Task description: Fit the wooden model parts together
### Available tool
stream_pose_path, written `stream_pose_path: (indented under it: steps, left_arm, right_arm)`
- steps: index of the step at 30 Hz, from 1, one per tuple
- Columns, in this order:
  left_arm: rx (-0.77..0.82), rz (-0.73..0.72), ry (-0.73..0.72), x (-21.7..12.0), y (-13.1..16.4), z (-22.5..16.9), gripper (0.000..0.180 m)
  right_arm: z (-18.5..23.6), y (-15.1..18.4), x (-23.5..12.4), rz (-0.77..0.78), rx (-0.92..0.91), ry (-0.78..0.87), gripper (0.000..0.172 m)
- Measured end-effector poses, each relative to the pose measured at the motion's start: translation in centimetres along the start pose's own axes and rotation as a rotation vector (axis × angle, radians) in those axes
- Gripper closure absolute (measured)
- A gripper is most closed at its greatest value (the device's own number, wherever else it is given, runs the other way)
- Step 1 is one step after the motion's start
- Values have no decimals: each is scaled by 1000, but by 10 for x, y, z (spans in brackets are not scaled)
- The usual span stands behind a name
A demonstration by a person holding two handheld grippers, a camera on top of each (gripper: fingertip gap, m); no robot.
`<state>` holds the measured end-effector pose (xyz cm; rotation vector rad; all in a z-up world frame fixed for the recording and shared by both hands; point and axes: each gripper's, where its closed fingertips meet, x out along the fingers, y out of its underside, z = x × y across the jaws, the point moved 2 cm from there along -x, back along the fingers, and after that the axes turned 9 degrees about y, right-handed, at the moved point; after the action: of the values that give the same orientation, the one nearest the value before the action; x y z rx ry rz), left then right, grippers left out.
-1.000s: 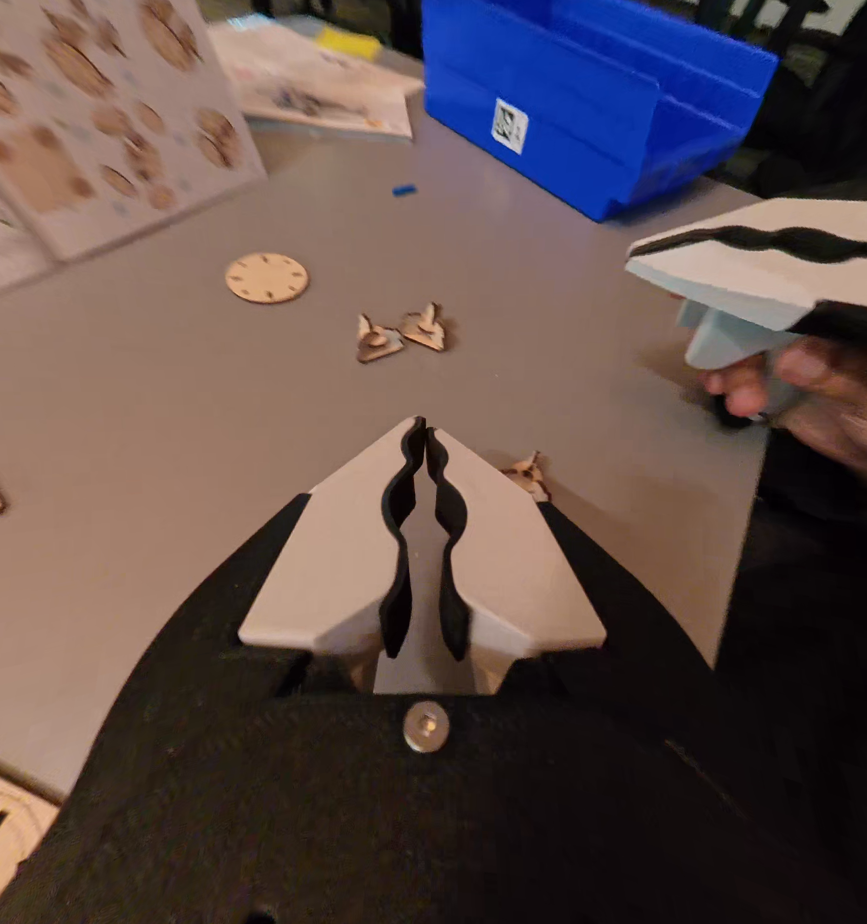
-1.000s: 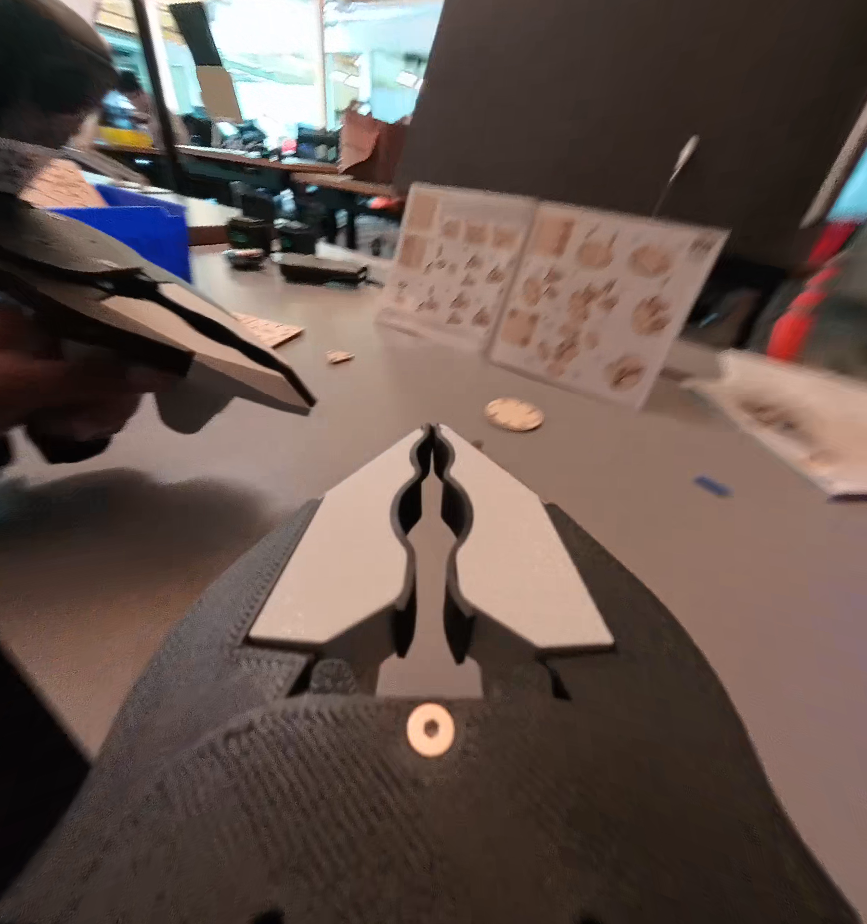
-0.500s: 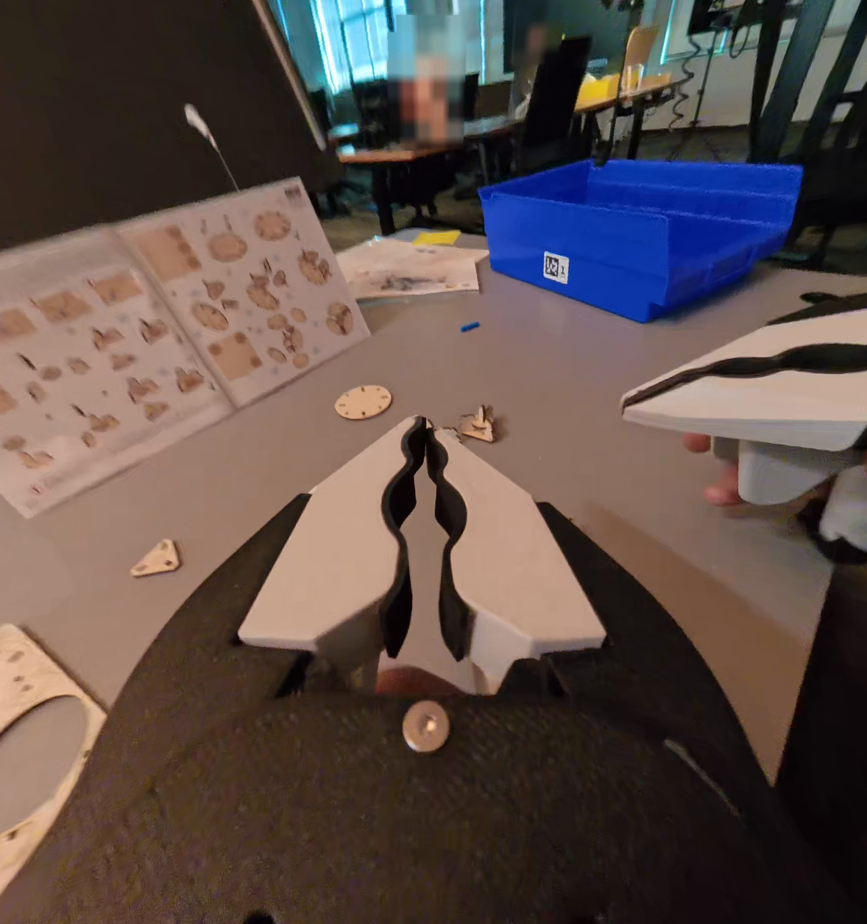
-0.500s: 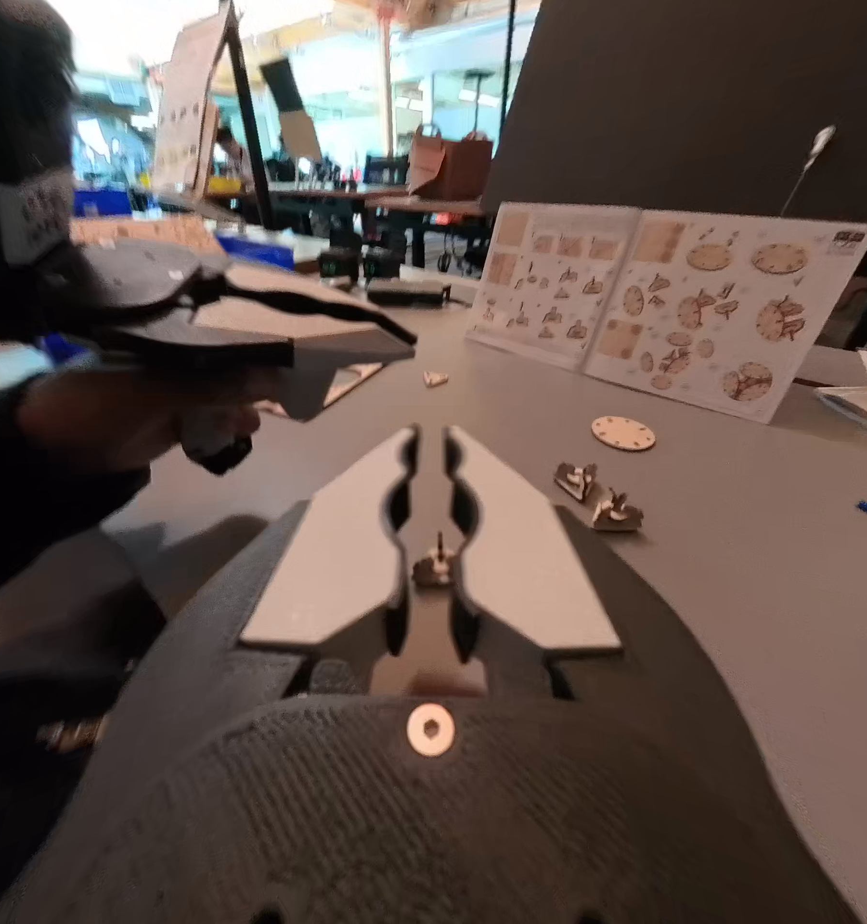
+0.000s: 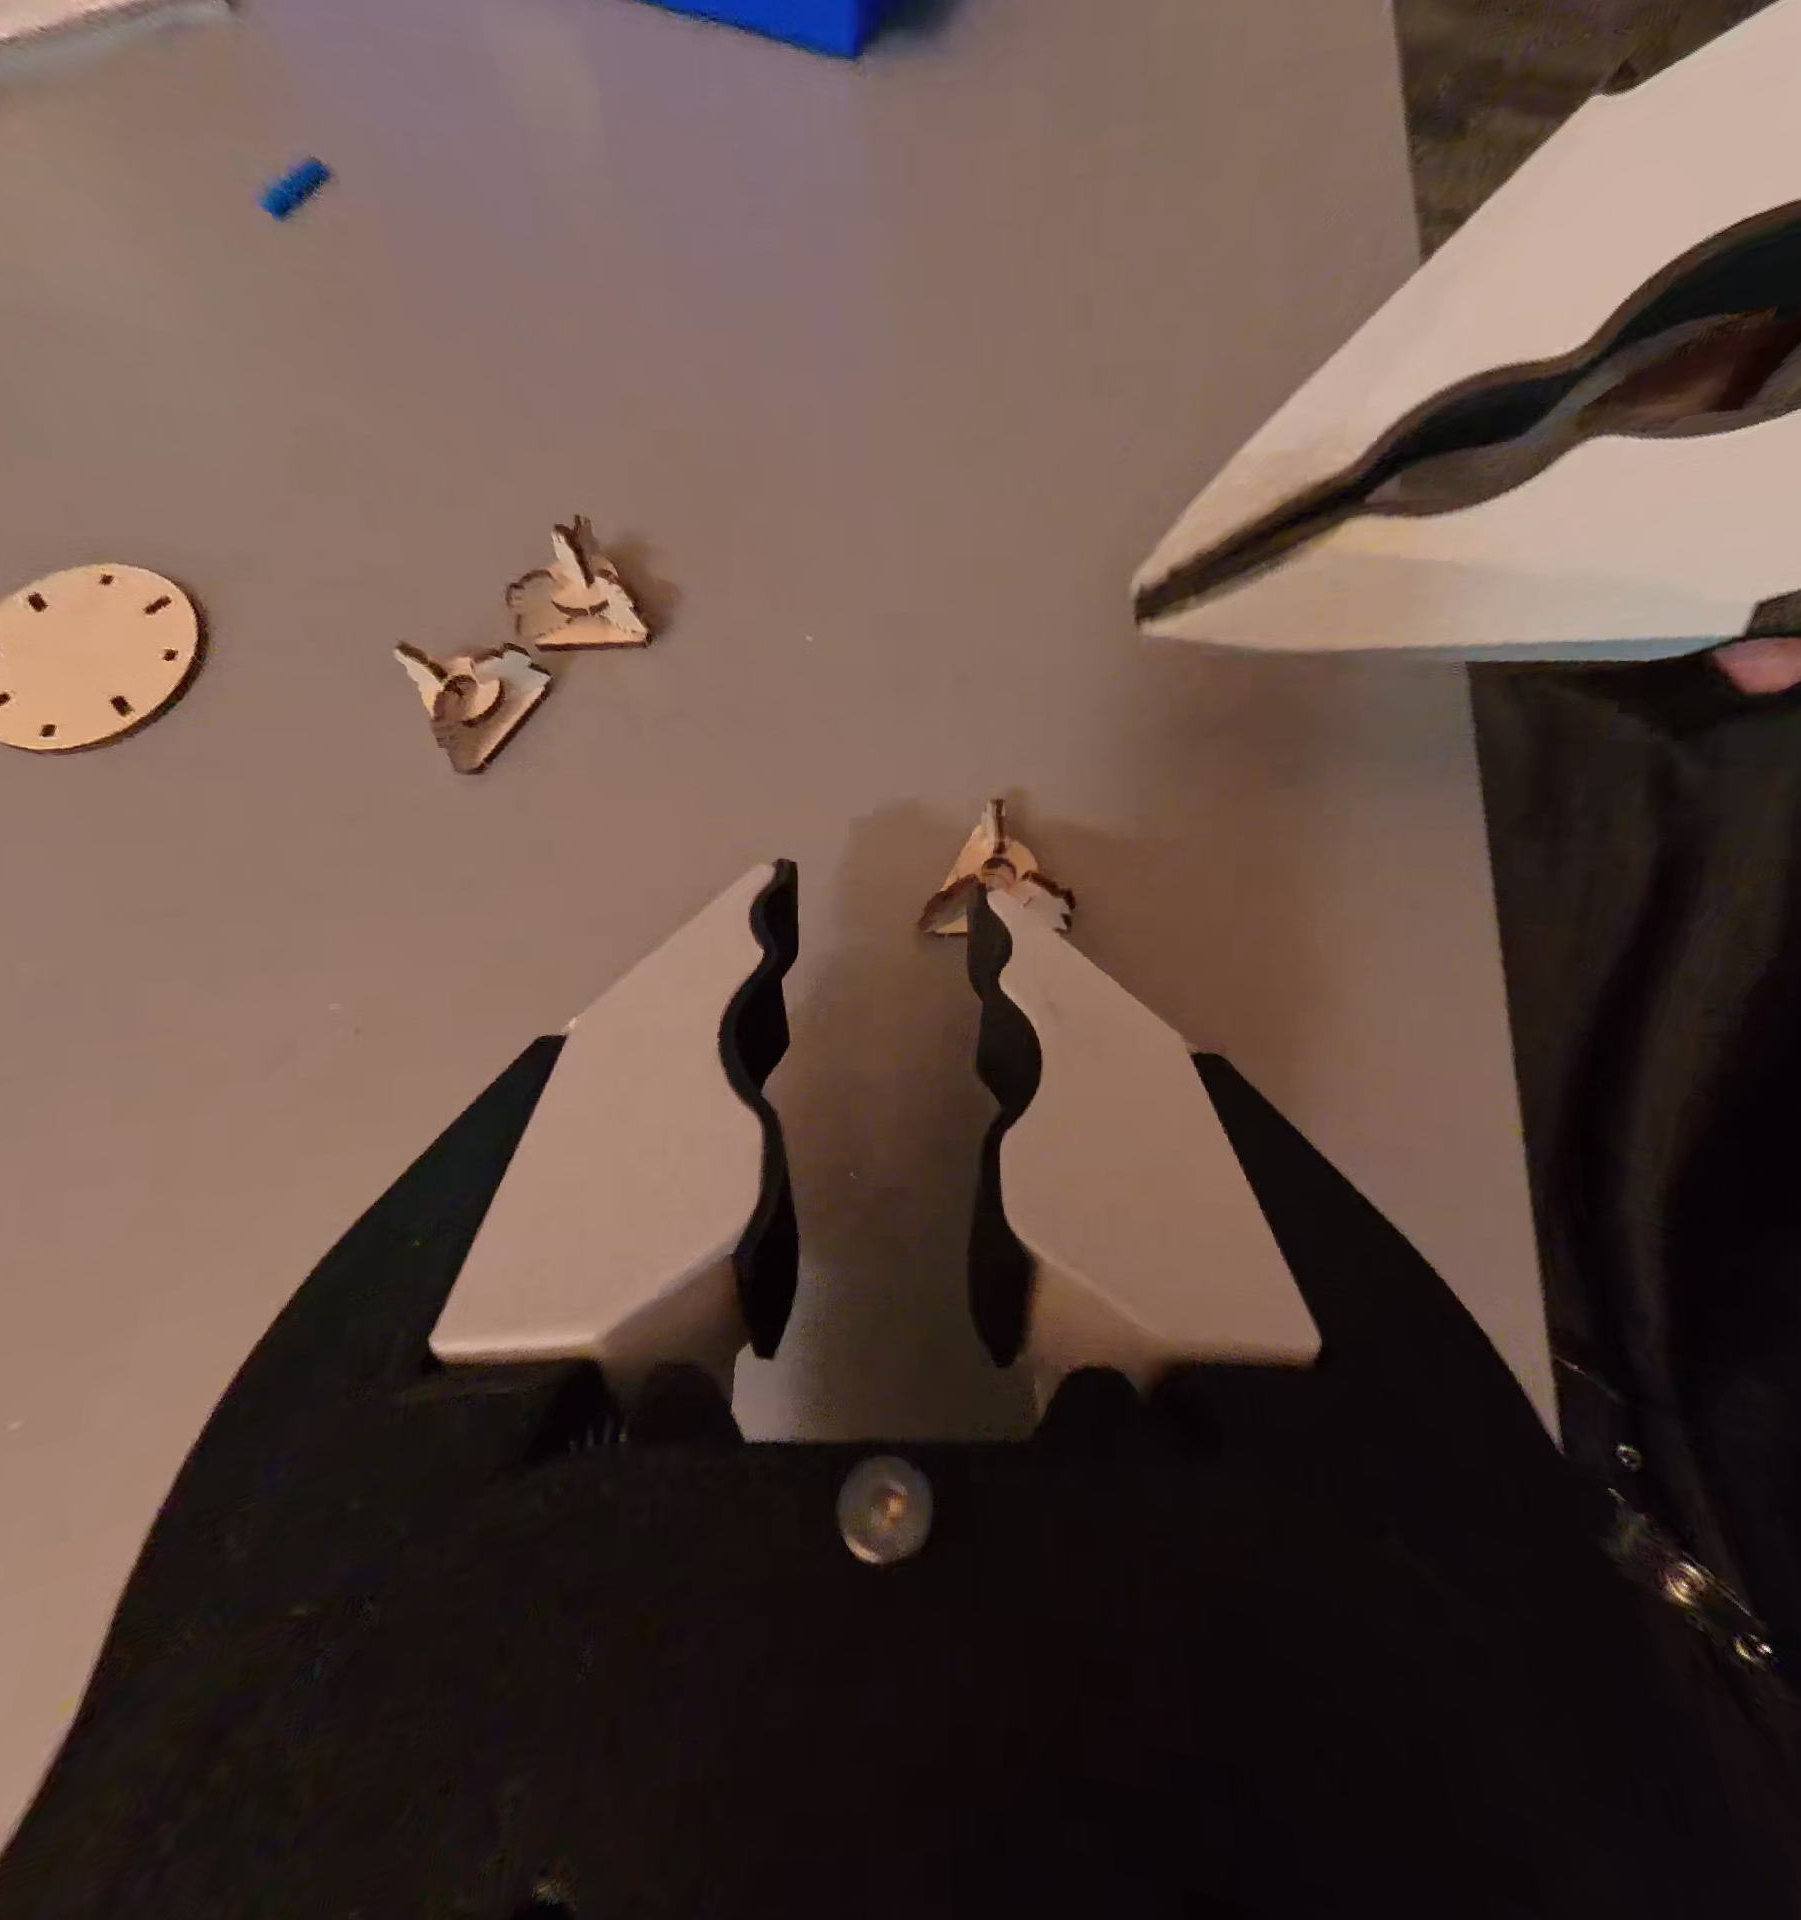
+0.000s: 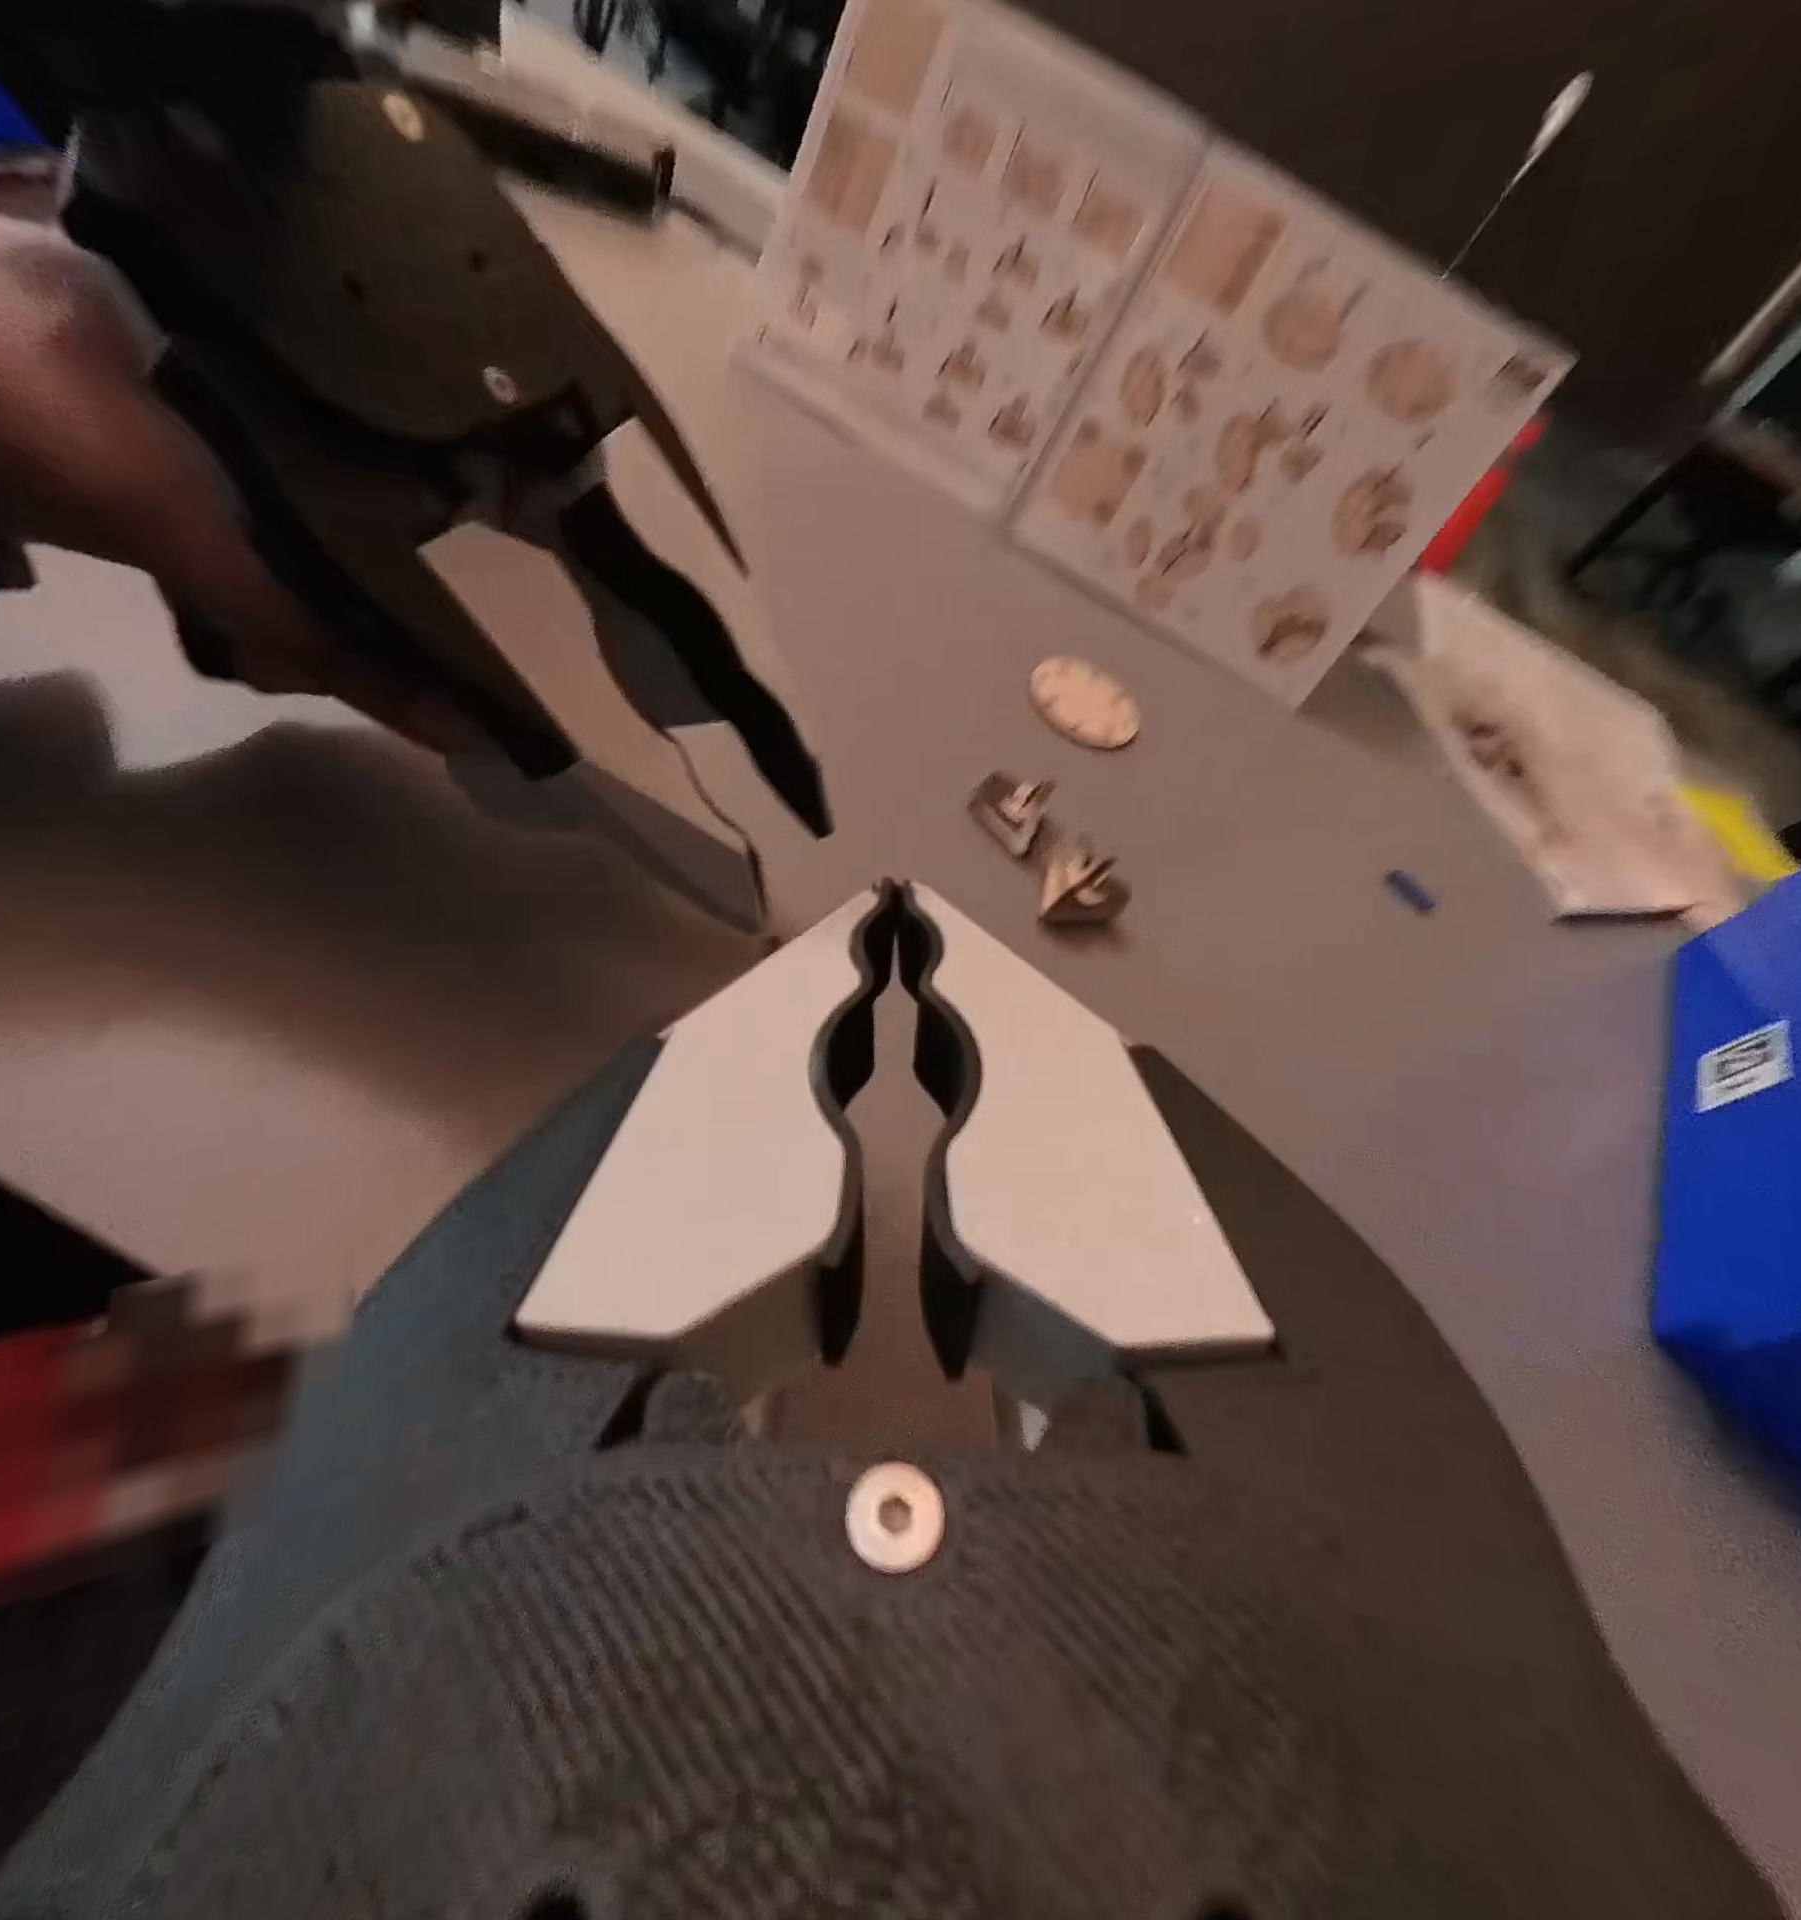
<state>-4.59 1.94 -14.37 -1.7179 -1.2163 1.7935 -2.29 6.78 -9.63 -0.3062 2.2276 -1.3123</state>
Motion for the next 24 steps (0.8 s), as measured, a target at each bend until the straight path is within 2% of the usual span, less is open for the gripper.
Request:
stream_pose_path:
  steps: [4,6,7,10,13,17,21,24]
  left_arm:
    - [33,23,5,16,-2,-5,151]
    - [32,34,23,22,-1,-9,159]
    - [32,40,27,23,0,-10,170]
    - [12,48,47,18,4,-9,175]
    - [-18,29,27,9,4,-3,171]
    - [-41,7,40,5,4,-1,168]
    - [-6,52,9,8,10,-1,155]
    - [-12,62,25,10,11,-7,159]
  right_arm:
    - [18,9,5,93,50,-188,172]
    - [25,16,13,151,180,-291,172]
    - [28,19,17,183,259,-338,172]
    - [33,22,19,275,468,-487,172]
    - [25,19,18,242,558,-499,172]
    - [18,25,15,250,396,-410,172]
    - [24,28,12,250,201,-347,172]
    - [27,28,10,260,126,-347,172]
